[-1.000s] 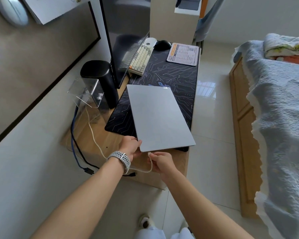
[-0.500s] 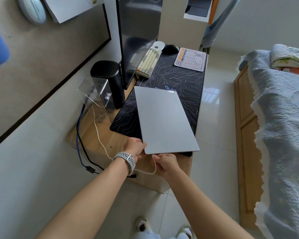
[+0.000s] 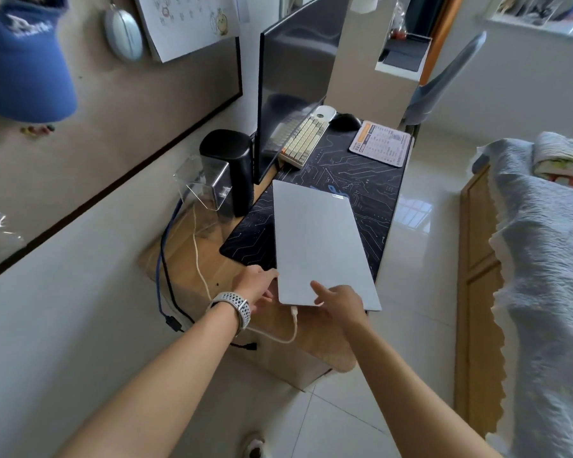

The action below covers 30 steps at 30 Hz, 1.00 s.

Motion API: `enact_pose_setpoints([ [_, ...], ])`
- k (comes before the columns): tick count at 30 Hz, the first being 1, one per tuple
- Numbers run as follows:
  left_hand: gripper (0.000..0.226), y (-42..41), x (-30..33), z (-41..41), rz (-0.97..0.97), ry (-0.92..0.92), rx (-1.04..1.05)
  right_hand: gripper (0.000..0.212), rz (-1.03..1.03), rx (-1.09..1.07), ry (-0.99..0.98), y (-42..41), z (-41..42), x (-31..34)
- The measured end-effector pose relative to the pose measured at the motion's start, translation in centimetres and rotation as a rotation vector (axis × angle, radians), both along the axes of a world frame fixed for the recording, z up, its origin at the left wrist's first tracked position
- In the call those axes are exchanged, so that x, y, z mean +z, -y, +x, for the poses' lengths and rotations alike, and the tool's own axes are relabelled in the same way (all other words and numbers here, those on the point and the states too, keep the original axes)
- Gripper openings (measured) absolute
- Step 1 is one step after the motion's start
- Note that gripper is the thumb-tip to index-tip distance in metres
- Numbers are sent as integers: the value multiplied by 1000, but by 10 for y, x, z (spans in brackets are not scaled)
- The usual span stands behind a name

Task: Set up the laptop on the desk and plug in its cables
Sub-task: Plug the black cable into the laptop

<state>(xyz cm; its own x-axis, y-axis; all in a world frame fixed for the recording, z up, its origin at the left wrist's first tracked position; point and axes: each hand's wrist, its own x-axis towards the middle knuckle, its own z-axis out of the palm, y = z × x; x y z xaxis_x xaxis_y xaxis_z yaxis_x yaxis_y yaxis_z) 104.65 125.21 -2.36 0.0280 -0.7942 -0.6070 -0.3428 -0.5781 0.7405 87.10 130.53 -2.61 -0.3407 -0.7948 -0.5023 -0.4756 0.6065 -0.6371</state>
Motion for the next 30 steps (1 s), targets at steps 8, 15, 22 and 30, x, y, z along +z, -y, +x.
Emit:
enact_pose_setpoints([
  [8,87,-31,5,17,-2,-2,178,74,-184,59,237,-8,-8,30],
  [15,110,-81,-6,42,50,96,264,82,-206,215,277,-25,12,32],
  [22,106,-112,-26,86,108,321,260,90,-239,350,307,-33,51,32],
  [30,98,-86,-56,135,165,385,246,98,-264,534,148,-9,110,26],
])
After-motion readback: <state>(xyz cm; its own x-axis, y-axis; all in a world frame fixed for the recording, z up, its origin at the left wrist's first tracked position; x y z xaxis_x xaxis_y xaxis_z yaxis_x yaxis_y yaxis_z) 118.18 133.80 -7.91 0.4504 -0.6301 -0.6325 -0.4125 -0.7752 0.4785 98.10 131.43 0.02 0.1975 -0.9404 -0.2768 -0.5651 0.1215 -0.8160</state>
